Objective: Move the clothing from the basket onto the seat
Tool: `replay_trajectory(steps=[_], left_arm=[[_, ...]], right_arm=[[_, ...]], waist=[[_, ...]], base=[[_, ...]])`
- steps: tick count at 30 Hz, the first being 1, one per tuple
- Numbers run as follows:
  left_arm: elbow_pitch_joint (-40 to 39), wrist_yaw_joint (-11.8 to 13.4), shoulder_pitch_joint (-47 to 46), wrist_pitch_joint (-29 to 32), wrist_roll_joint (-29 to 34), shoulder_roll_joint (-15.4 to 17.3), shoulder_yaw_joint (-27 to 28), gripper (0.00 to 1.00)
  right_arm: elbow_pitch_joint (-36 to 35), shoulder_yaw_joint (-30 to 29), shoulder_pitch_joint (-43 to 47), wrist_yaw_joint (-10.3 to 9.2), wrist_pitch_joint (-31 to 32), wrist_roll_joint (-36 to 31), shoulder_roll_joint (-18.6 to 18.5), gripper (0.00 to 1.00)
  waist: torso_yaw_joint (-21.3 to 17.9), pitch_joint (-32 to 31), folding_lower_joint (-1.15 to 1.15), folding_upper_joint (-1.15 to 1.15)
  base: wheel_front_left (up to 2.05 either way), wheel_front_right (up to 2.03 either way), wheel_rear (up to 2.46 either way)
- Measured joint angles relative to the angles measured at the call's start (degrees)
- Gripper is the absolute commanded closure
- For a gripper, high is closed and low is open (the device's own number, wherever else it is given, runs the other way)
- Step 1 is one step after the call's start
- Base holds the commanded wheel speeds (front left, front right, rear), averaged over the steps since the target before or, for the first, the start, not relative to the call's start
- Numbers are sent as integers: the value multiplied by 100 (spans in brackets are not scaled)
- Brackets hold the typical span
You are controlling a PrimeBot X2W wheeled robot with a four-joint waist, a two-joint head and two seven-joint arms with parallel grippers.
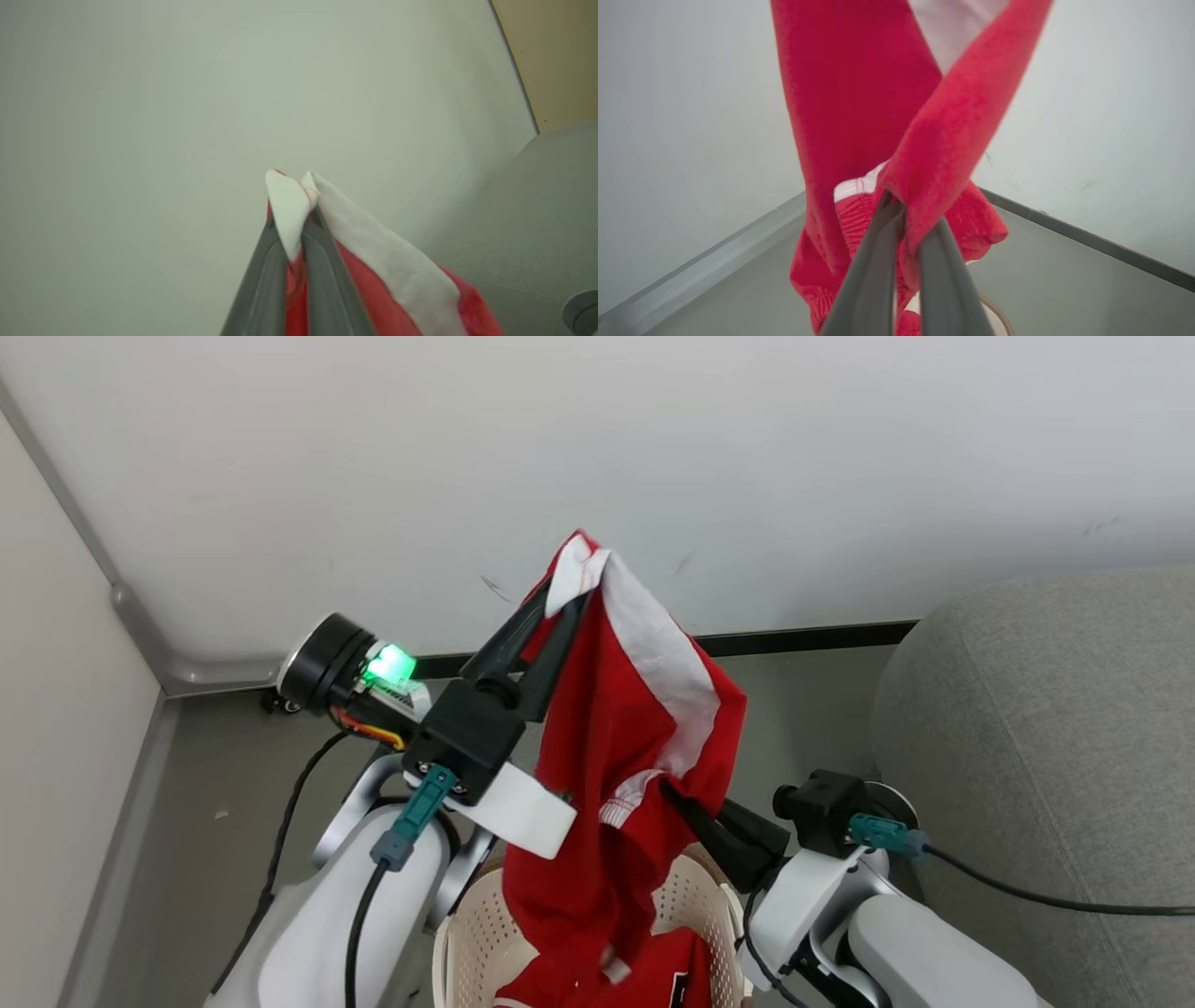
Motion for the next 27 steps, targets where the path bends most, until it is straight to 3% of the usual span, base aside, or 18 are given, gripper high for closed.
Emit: replay_trajectory(steps=[10,16,18,19,21,23,25,27], left_arm=[[419,53,377,19,-190,96,211,100],[606,110,623,18,-375,118,337,100],[655,110,675,16,-444,114,367,90],[677,109,699,16,-493,112,385,80],[703,100,755,13,-543,105,391,75],[732,90,792,12,-594,79,387,62],[739,37,825,12,-692,49,385,41],[745,-31,866,12,-756,34,369,0]], right_arm=[[-36,-323,130,0,-233,281,-292,100],[-271,-800,282,0,-343,569,-393,100],[-386,-966,304,0,-370,657,-436,100],[-437,-1046,315,0,-379,702,-460,100],[-534,-1176,318,-1,-381,793,-493,100],[-613,-1277,316,-1,-385,887,-493,100],[-654,-1352,315,-1,-385,925,-498,100],[-679,-1433,313,0,-385,950,-525,100]], waist=[[-126,8,0,0],[-257,3,0,0],[-308,0,0,0],[-333,-1,0,0],[-381,-5,0,0],[-427,-7,0,0],[-467,-7,0,0],[-503,-5,0,0]], base=[[0,0,0],[0,0,0],[0,0,0],[0,0,0],[0,0,0],[0,0,0],[0,0,0],[0,0,0]])
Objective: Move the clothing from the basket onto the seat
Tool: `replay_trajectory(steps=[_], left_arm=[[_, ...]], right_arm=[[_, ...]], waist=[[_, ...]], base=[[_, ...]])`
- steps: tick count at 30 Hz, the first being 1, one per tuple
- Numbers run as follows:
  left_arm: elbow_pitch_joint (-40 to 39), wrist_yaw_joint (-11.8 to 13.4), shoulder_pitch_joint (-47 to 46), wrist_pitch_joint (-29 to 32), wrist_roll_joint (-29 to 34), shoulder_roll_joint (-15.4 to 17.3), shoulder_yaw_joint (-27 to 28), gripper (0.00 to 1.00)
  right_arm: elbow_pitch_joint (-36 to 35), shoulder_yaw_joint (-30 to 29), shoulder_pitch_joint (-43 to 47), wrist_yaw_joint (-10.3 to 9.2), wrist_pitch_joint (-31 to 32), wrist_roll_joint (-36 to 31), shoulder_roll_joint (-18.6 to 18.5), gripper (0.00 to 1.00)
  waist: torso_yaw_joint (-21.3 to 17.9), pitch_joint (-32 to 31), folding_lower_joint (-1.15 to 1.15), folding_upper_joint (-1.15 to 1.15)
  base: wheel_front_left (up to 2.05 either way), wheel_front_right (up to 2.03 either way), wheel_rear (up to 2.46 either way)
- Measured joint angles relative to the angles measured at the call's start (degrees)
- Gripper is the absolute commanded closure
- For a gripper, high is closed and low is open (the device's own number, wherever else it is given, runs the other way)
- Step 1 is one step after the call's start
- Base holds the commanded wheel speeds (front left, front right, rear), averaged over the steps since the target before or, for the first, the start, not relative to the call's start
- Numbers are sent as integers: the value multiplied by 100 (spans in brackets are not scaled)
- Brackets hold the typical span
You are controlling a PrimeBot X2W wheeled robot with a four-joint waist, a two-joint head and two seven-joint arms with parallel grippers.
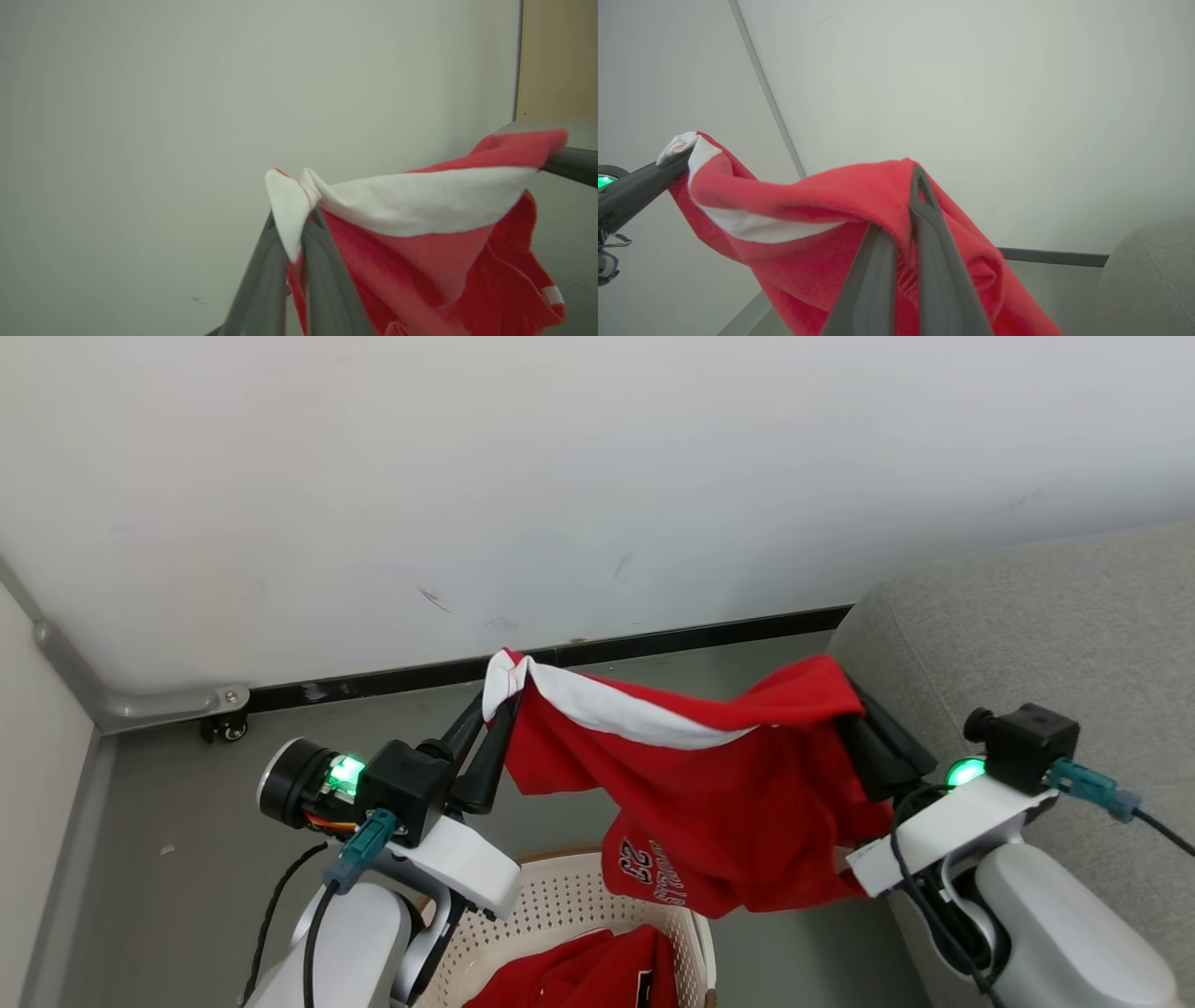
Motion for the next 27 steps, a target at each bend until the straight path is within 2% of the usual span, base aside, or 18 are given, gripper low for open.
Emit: replay_trajectory(steps=[12,27], left_arm=[[36,-479,183,-4,-411,1,-55,0],[-101,-684,450,-9,-522,-55,-452,0]], right_arm=[[-56,-615,-98,-1,-15,0,-330,100],[-101,-1232,199,-1,-44,-70,-597,100]], waist=[[-104,56,0,0],[-286,103,0,0]], base=[[0,0,0],[0,0,0]])
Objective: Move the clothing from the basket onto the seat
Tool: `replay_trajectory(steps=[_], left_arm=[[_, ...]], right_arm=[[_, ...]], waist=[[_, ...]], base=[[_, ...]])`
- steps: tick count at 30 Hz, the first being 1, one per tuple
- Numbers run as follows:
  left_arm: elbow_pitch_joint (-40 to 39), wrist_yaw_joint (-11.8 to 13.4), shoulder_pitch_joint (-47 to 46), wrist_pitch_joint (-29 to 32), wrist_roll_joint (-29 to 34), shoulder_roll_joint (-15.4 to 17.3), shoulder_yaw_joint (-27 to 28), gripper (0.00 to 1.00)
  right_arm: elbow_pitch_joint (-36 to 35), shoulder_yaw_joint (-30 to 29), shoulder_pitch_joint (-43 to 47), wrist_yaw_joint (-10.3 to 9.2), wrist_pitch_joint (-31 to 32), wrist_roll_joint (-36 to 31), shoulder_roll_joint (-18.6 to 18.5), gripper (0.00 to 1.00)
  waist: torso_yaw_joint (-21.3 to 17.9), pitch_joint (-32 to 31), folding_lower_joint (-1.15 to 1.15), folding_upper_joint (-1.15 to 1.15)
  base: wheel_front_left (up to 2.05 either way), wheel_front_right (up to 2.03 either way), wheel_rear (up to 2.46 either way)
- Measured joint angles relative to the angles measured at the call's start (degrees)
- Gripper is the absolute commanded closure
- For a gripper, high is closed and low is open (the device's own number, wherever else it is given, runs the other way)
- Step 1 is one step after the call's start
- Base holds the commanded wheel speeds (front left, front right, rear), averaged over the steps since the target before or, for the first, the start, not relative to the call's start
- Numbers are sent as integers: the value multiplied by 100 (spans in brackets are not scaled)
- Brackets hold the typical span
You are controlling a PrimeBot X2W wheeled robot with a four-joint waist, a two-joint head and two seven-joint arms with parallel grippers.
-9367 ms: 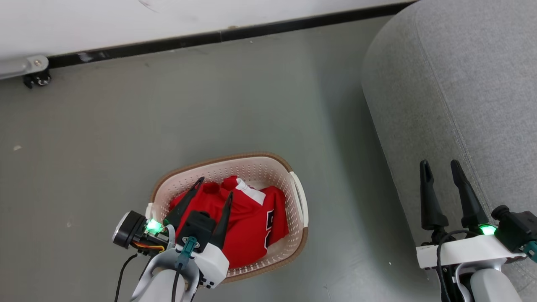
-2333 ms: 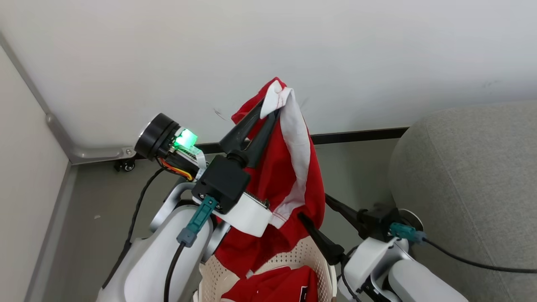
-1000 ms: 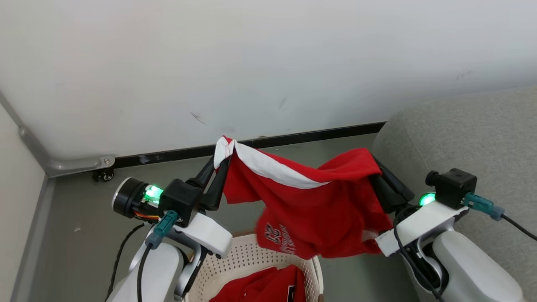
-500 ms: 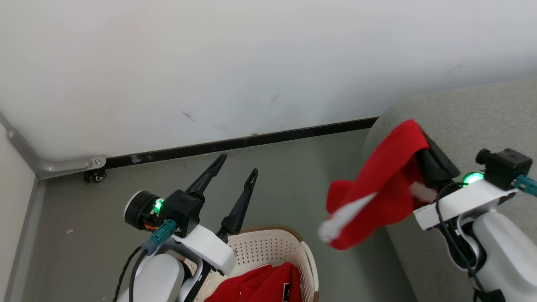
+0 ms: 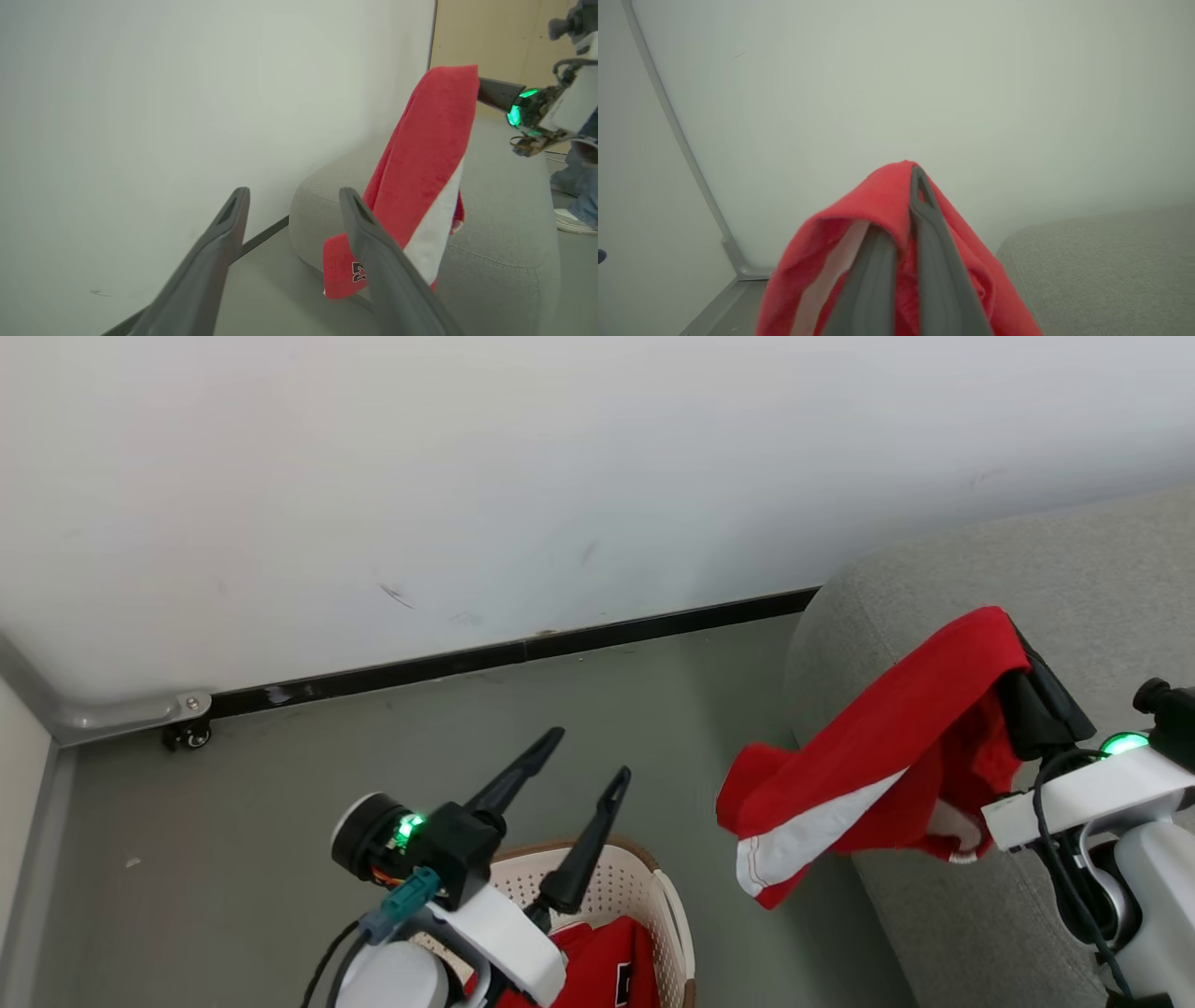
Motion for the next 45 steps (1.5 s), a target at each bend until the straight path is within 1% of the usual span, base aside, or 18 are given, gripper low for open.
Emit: replay_trajectory(steps=[7,13,24,29,45], left_arm=[[-86,-91,41,-1,0,-56,-321,0],[-155,-99,49,-18,-3,-114,-521,0],[-245,-103,105,-19,-144,-155,-751,0],[-250,-144,112,-42,-156,-182,-892,0],[-292,-144,99,-41,-194,-260,-1181,0]], right_arm=[[-143,-201,96,0,0,-119,-60,100],[-222,-332,186,0,0,-241,-93,100],[-380,-623,411,0,3,-307,-141,100],[-490,-757,525,0,54,-346,-144,100],[-783,-887,545,0,210,-403,-133,100]], waist=[[-137,9,0,0],[-278,16,0,0],[-578,52,0,0],[-753,102,0,0],[-1099,383,0,0]], base=[[0,0,0],[0,0,0],[0,0,0],[0,0,0],[0,0,0]])
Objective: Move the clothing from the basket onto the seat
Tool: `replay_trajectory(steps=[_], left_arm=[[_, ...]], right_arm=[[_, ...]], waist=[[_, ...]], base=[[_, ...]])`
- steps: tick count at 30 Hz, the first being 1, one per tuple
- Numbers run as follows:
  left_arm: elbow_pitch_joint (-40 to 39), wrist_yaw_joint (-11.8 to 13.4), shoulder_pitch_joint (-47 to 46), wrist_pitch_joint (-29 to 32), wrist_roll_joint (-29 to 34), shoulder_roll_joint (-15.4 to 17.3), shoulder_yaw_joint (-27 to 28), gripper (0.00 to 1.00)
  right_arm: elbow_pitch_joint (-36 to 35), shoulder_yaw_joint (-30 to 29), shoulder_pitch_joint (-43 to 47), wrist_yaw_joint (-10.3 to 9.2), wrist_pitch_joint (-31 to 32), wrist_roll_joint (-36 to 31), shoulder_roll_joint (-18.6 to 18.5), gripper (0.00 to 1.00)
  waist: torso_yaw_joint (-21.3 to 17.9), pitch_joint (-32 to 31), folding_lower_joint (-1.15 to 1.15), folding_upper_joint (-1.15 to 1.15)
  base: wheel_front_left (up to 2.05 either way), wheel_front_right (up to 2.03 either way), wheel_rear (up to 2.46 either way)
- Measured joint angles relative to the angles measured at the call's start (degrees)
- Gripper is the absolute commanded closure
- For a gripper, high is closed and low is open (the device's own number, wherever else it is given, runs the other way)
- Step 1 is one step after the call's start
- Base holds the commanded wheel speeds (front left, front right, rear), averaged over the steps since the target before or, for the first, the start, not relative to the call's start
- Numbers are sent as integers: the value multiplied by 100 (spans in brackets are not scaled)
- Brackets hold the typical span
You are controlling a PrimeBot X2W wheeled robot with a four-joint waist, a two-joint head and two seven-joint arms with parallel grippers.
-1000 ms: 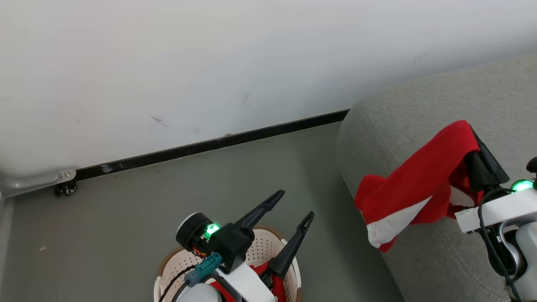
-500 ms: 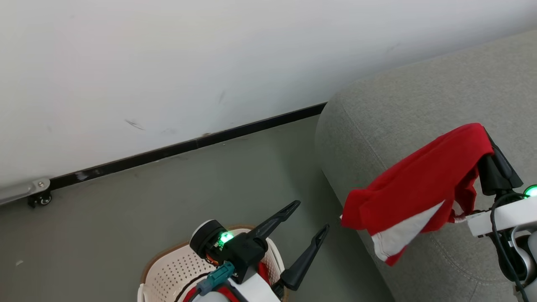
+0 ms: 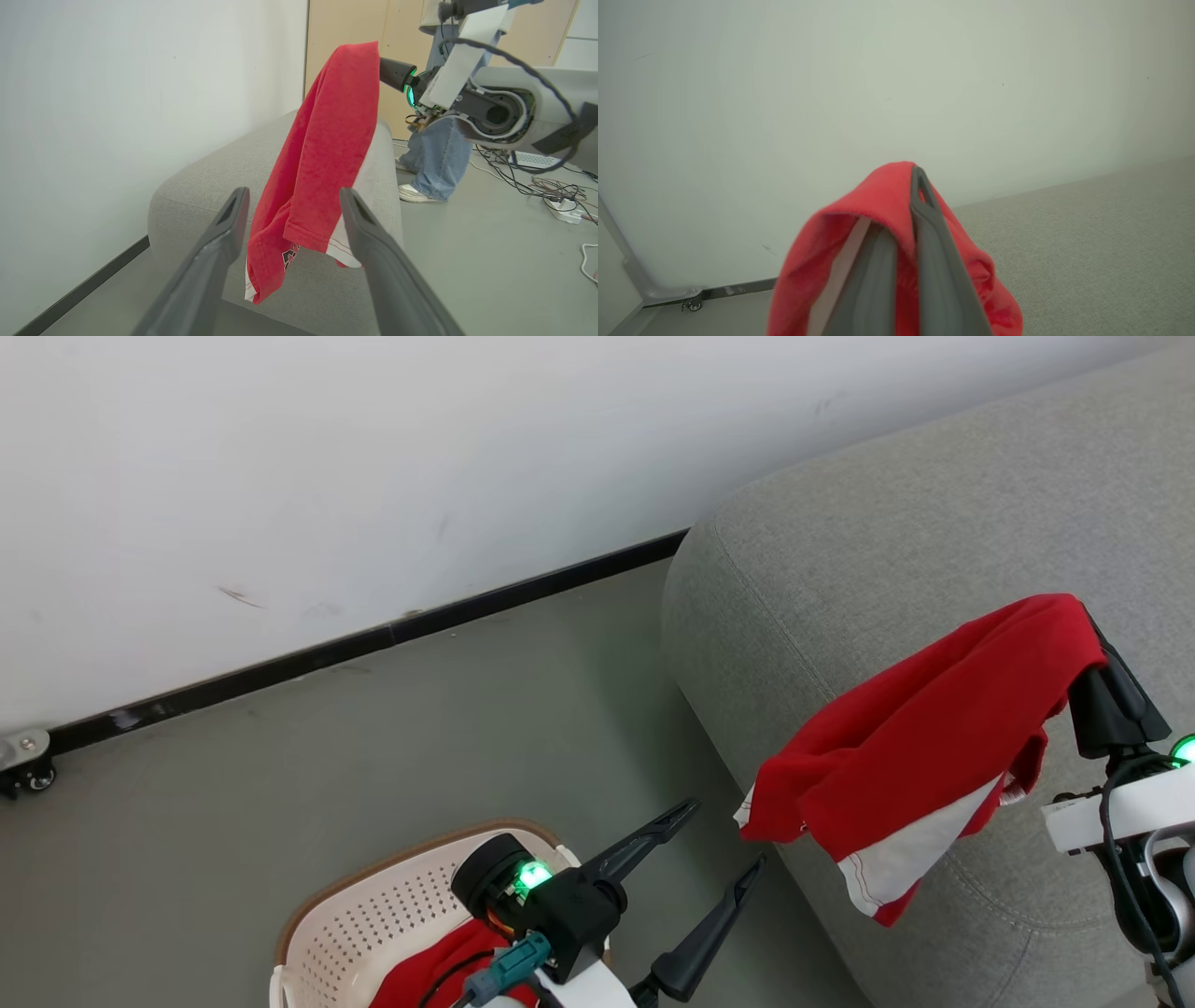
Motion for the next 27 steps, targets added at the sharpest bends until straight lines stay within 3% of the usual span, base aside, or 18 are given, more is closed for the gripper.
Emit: replay_trajectory(steps=[13,27], left_arm=[[-75,0,-220,51,23,1,-123,0],[-185,0,-527,153,166,81,-116,0]], right_arm=[[-58,-74,-182,0,148,0,22,100],[141,-463,-1554,1,504,-176,-614,100]], waist=[[-130,352,0,0],[-38,707,0,0]], base=[[0,0,0],[0,0,0]])
